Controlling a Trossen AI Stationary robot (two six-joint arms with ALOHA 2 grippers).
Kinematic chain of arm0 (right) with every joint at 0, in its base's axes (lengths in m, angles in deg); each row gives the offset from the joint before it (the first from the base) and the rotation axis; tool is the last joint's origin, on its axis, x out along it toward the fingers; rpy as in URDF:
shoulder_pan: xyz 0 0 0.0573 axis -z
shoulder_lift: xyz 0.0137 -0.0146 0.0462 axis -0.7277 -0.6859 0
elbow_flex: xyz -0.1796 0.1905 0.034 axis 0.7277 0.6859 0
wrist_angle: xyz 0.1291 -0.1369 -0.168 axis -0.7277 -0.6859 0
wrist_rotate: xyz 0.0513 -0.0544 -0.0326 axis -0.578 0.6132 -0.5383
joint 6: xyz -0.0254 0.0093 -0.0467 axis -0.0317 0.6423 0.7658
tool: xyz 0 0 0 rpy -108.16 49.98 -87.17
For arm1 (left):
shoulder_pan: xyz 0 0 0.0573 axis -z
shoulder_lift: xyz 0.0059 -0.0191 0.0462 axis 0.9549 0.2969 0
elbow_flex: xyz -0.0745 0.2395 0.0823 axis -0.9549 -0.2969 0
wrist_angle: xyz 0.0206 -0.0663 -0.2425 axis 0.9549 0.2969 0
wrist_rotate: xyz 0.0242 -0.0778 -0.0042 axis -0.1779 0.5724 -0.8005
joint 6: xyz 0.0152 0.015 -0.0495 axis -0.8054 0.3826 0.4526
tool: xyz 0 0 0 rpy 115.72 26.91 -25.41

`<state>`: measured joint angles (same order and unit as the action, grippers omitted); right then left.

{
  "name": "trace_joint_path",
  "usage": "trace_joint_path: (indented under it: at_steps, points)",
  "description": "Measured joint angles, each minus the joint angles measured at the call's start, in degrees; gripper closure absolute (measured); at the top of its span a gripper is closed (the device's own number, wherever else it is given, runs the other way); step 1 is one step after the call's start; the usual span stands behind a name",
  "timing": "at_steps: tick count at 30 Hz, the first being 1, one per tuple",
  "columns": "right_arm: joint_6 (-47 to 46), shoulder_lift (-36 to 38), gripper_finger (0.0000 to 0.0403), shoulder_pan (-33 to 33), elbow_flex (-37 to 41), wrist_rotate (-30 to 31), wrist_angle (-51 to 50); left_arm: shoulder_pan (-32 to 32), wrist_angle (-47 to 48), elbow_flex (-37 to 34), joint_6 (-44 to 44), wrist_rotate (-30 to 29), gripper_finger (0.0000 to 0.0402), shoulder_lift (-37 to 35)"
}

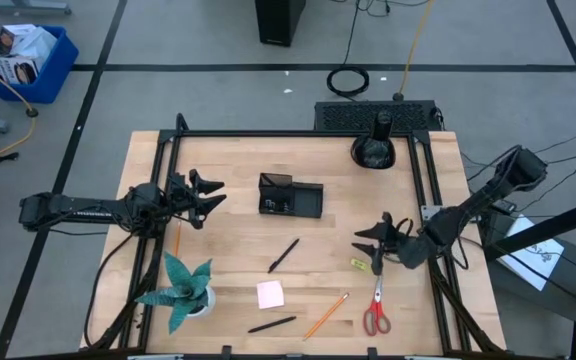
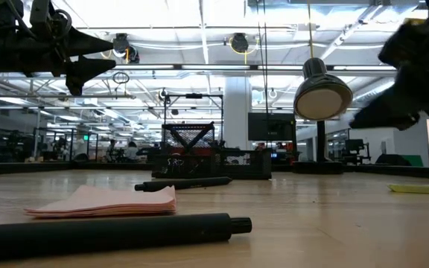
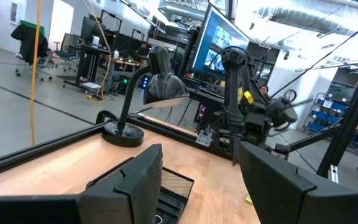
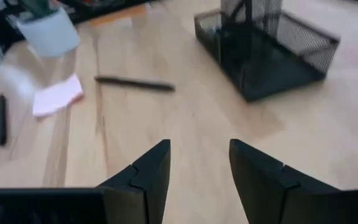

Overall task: Pick and place office supplies into organizer
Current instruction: Put the yellow eraser into the black desk organizer

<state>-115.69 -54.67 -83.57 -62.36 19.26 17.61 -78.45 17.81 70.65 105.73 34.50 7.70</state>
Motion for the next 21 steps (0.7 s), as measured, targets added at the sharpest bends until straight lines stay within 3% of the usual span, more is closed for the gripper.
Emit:
trace_joint_path:
  at_steps: [11, 21]
  points:
    - [-16.81, -12.48, 0.0248, -10.13, -1.06, 2.55, -0.13, 0.0, -0.02, 0.0, 2.21, 0.31, 0.0185, 0.0]
    - [-13.29, -24.98, 0.0248, -13.25, -7.38, 4.42, -0.45, 0.0, -0.04, 0.0, 3.17, 0.43, 0.0185, 0.0]
